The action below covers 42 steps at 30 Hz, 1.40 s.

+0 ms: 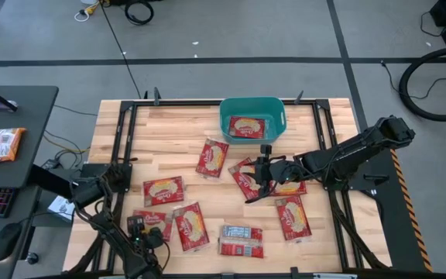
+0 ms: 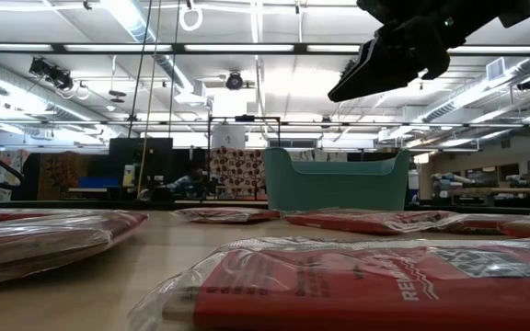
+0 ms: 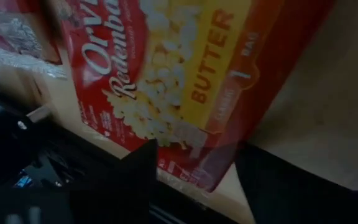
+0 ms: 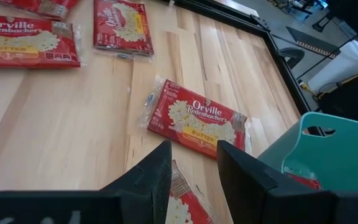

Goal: Sort popcorn bags into baskets
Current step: Put the red popcorn bag into the blue bin

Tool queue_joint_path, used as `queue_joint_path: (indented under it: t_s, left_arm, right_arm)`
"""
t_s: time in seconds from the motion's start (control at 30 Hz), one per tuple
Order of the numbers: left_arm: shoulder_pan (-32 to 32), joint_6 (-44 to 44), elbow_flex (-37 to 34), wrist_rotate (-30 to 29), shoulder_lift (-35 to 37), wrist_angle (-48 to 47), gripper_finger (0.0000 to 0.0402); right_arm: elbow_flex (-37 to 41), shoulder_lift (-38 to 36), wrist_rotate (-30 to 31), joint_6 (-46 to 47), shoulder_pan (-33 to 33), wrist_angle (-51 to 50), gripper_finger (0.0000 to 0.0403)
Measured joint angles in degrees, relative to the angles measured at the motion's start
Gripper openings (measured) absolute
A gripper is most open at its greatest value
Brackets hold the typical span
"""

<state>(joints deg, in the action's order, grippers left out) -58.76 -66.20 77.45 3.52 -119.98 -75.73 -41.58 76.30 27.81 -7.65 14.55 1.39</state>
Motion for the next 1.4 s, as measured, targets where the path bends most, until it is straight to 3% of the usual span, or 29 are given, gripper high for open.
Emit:
queue_joint_path:
  t_s: [0.37,0.57,0.8,0.9,1.0,1.07,1.2,1.4]
  left_arm:
    - [0.83,-6.56,0.65,-2.96,0.09,-1.28,0.0012]
    - [2.71,-8.43,1.03,-4.07,4.96,-3.06,0.0005]
    - [6.74,-14.44,1.03,-9.35,13.96,-4.78,0.0002]
    - [9.39,-14.31,1.03,-11.28,16.31,-4.29,0.0002]
    - [12.72,-11.86,1.03,-13.91,17.03,-2.93,0.0001]
    - [14.75,-9.20,1.03,-14.63,16.96,-2.01,0.0001]
    - [18.40,-3.54,1.03,-16.68,16.98,0.95,0.0001]
    - [21.62,3.61,1.03,-18.17,16.98,4.93,0.0001]
  right_arm:
    - [0.02,0.23,0.44,-0.25,1.01,-0.26,0.0134]
    - [0.02,0.23,1.14,0.26,1.51,-1.38,0.0134]
    - [0.02,0.23,1.21,1.49,1.57,-2.44,0.0134]
    - [0.02,0.39,-3.42,1.96,1.55,-0.62,0.0134]
    - [0.02,2.65,-12.59,-0.16,1.87,5.63,0.0134]
    - [0.02,5.46,-15.53,-3.47,2.55,10.98,0.0134]
    - [0.02,12.75,-15.02,-11.43,4.01,22.48,0.0134]
    - [0.02,21.98,-14.58,-15.93,4.43,37.09,0.0141]
